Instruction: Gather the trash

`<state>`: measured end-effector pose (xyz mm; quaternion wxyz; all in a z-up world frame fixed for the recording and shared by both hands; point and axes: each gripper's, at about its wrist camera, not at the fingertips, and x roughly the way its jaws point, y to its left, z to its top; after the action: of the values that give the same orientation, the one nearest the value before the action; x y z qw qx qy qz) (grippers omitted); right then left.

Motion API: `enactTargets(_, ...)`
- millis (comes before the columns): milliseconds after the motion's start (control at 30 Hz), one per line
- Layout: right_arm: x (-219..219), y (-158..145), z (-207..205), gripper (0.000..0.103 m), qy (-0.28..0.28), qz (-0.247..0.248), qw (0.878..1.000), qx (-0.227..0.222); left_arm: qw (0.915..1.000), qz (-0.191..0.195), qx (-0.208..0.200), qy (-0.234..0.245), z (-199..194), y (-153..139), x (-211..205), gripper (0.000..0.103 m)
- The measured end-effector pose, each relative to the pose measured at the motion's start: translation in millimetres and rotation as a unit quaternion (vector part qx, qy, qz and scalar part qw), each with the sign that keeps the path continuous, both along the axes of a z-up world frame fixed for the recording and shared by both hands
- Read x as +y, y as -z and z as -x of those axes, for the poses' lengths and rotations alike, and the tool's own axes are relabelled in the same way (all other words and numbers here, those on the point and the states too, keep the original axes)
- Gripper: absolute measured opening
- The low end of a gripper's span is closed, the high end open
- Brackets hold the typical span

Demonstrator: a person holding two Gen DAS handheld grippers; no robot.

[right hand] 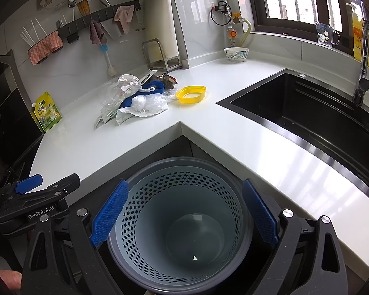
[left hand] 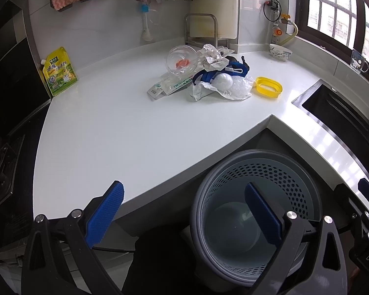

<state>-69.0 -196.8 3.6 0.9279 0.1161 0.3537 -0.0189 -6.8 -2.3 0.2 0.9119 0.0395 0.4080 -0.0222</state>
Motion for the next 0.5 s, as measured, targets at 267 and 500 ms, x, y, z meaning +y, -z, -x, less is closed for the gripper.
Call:
enactTargets(267,-0.8,4.0,-8.5,0.089,-0.005,-0.004,1.000,0.004,0.9999,-0.004,-0.004,-0.009,-5.6,-2.2,3.3,0.097)
enactTargets(500,-12.8,5.2,-29.0,0.089,-0.004,-0.002,1.000,0.005,0.9996,0.004,-0.021,-0.017,-25.3,-9.2,14.6,0.097)
